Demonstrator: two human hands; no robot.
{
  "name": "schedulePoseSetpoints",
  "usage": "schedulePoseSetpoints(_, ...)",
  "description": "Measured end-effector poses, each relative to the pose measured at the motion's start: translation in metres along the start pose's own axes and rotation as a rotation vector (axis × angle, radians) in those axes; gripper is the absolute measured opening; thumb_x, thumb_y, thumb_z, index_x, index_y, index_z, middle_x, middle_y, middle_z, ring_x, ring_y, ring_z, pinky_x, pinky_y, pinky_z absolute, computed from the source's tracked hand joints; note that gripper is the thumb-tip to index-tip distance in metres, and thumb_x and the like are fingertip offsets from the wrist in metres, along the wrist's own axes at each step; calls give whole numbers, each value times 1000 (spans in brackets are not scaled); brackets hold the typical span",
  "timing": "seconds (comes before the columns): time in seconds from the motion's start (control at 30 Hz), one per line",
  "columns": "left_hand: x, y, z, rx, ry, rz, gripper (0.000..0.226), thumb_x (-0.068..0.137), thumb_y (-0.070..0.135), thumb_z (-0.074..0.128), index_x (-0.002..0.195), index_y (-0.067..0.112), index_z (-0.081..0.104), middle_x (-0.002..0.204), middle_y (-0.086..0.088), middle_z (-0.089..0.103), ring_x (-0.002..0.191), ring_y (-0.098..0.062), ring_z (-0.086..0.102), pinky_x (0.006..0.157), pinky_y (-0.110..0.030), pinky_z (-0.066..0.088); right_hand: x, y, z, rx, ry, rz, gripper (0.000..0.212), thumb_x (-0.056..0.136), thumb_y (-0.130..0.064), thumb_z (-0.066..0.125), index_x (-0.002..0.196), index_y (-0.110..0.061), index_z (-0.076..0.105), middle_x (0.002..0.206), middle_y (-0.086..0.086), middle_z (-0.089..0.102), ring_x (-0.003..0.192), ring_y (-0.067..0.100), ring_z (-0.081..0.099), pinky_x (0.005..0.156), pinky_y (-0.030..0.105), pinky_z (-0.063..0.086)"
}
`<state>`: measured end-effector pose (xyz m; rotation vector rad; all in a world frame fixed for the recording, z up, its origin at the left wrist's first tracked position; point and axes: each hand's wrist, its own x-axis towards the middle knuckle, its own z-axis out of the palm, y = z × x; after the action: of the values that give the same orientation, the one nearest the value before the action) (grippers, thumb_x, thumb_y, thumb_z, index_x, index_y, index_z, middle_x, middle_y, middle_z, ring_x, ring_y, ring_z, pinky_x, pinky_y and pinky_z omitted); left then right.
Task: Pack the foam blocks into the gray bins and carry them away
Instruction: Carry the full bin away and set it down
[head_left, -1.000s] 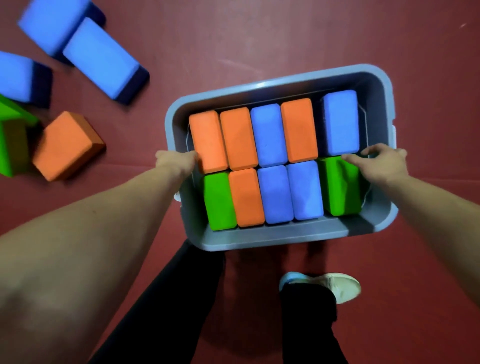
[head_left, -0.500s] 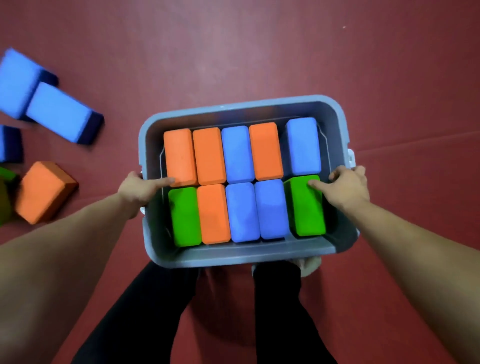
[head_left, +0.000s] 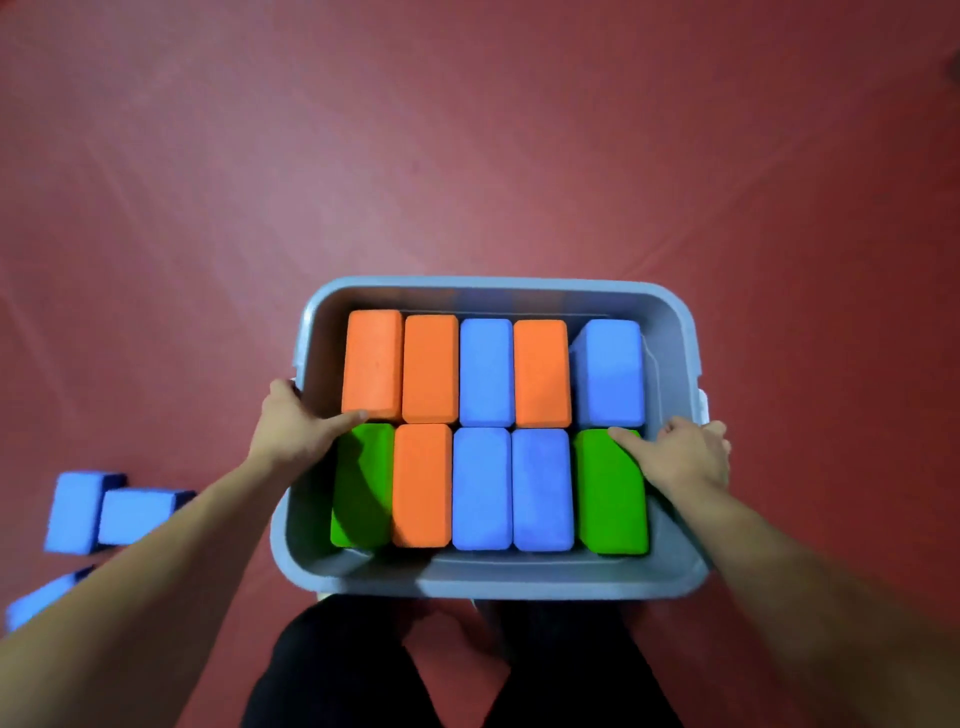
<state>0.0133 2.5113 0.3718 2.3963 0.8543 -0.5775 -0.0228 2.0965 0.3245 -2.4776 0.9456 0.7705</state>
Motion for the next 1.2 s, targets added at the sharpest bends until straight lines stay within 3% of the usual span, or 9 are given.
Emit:
schedulePoseSetpoints(0.13, -23, 128, -9, 126, -43, 171, 86, 59, 53, 90, 114, 8, 42, 112, -13, 53, 102, -33, 57, 80, -45, 49, 3, 42, -88, 127, 144, 106, 80, 65, -76, 71, 108, -10, 60, 124, 19, 45, 115, 41, 46, 94, 44, 44)
schedulePoseSetpoints(0.37, -38, 349, 26, 278, -82, 484, 83, 62, 57, 87, 112, 8, 42, 103, -8, 52, 101, -35, 58, 74, -41, 45, 60, 106, -213, 288, 278, 349, 83, 64, -76, 71, 113, -10, 59, 125, 20, 46, 116, 40, 46, 94, 45, 43)
schedulePoseSetpoints(0.43, -39, 378, 33, 312, -86, 483, 84, 62, 58, 86, 113, 8, 42, 105, -9, 54, 102, -35, 59, 74, -41, 45, 76, 111, -227, 270, 282, 361, 86, 64, -77, 71, 116, -11, 59, 126, 21, 46, 117, 40, 46, 95, 45, 42)
schedulePoseSetpoints(0.6, -24, 538, 103, 353, -182, 644, 93, 60, 61, 86, 122, 8, 41, 120, -13, 59, 108, -35, 59, 78, -42, 49, 148, 153, -303, 376, 365, 510, 86, 64, -77, 70, 120, -12, 58, 128, 21, 45, 119, 40, 45, 95, 46, 43)
schedulePoseSetpoints(0.97, -117, 840, 256, 568, -236, 950, 99, 59, 65, 83, 127, 8, 39, 125, -16, 57, 112, -38, 59, 87, -50, 52, 243, 298, -468, 538, 541, 776, 94, 61, -84, 66, 121, -12, 57, 126, 22, 47, 116, 41, 47, 96, 47, 42)
schedulePoseSetpoints(1.2, -207, 995, 390, 597, -216, 939, 106, 58, 67, 83, 133, 5, 40, 129, -17, 57, 116, -36, 57, 87, -45, 48, 351, 438, -574, 631, 551, 807, 99, 60, -79, 72, 129, -11, 52, 130, 21, 48, 121, 39, 46, 98, 45, 41)
